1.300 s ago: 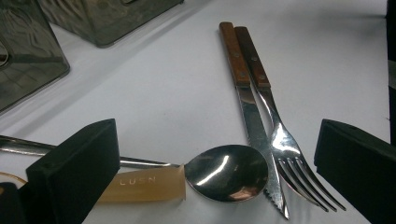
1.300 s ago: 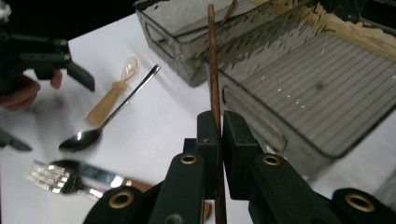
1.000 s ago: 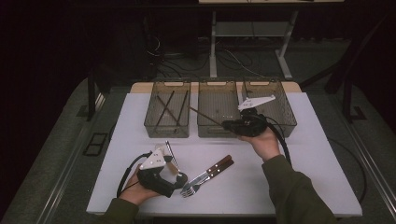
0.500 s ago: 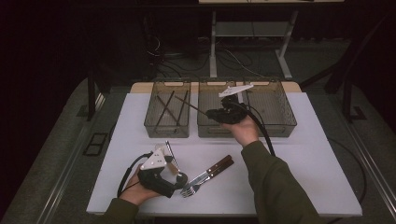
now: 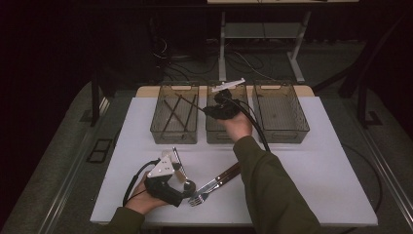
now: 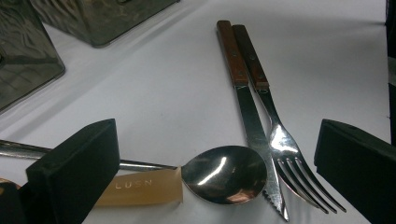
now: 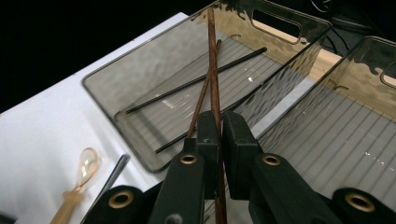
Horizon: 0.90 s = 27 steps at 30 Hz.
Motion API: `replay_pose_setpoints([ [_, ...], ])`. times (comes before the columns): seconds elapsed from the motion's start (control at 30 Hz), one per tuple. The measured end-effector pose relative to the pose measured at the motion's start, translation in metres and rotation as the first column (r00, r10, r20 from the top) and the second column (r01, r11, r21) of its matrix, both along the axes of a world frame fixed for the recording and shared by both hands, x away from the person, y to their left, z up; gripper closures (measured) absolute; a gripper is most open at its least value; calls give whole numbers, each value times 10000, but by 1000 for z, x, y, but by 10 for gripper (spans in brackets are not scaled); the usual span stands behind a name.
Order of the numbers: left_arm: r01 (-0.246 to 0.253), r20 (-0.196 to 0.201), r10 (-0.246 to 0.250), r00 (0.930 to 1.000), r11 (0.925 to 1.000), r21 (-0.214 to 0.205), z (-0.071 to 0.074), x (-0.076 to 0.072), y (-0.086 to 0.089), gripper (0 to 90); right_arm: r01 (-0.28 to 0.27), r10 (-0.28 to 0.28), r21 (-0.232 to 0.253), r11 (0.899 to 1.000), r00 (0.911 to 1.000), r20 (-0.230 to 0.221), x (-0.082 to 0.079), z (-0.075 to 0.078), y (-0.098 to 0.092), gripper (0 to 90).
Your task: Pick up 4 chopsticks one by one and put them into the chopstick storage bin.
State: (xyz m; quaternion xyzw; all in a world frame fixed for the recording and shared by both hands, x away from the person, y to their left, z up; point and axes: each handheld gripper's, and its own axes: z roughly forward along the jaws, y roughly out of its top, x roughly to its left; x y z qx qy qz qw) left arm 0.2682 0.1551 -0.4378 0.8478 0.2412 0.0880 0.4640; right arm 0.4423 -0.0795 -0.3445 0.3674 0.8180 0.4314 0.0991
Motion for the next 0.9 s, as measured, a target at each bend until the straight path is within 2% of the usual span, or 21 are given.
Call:
replay_pose_setpoints([
  [0.1,-20,-9,20,10000,10000,-64,0,0,0,0,113,-113,-18,9999,9999,-53,7,-2,9,853],
  [0.5,92,39,-92,10000,9999,-47,1,-1,-2,0,554,-566,-684,9961,9983,-169,35,-10,54,853],
  [0.73,55,-34,-56,10000,9998,-208,0,-2,-3,0,817,-842,-805,9934,9960,-283,47,-15,72,852],
  [0.9,99,15,-99,9999,9998,-148,1,-2,-3,0,986,-1017,-956,9905,9944,-283,54,-18,84,851],
])
